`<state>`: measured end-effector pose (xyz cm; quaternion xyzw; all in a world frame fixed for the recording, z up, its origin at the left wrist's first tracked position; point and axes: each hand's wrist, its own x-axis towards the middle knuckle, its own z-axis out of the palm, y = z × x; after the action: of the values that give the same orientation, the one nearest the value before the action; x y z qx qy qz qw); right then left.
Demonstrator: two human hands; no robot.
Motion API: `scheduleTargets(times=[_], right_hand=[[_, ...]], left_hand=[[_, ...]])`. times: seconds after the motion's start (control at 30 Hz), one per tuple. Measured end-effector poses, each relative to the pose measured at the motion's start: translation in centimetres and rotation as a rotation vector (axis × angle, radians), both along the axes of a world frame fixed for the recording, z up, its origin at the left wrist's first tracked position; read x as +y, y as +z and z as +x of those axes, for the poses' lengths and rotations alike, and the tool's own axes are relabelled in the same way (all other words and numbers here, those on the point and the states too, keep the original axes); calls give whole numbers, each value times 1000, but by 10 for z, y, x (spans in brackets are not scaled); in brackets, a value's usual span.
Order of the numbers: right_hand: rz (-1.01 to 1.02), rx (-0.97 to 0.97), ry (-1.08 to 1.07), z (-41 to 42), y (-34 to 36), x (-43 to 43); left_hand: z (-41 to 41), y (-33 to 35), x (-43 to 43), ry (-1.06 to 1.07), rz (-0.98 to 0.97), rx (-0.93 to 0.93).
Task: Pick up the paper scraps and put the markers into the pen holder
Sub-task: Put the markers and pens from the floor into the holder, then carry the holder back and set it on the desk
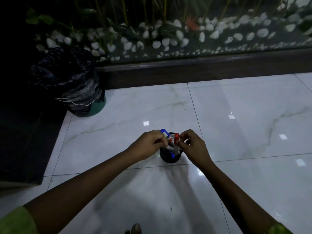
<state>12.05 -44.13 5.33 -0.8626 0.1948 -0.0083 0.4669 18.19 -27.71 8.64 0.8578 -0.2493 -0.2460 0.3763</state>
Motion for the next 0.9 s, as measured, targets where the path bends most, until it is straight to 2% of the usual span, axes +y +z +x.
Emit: scheduleTargets(times=[0.1,0.2,0.3,0.37,0.5,0.67,0.9], right_hand=[[9,-30,-6,1,1,2],[70,-2,-14,-2,-1,-2],[251,163,158,-8,-10,-9],[326,204,249,-10,-18,-4],[398,108,144,-8,-32,11],[375,28,89,-9,-29,21],[452,-27,10,-17,57,36]], left_hand=[[-3,-8,5,28,-2,-74],[0,-6,4,167,-127,-14],[6,0,4,267,-196,16],[10,1,5,308,-208,17],[16,-2,7,341,-225,39],[30,-5,15,365,-269,87],[30,40,18,482,-313,104]])
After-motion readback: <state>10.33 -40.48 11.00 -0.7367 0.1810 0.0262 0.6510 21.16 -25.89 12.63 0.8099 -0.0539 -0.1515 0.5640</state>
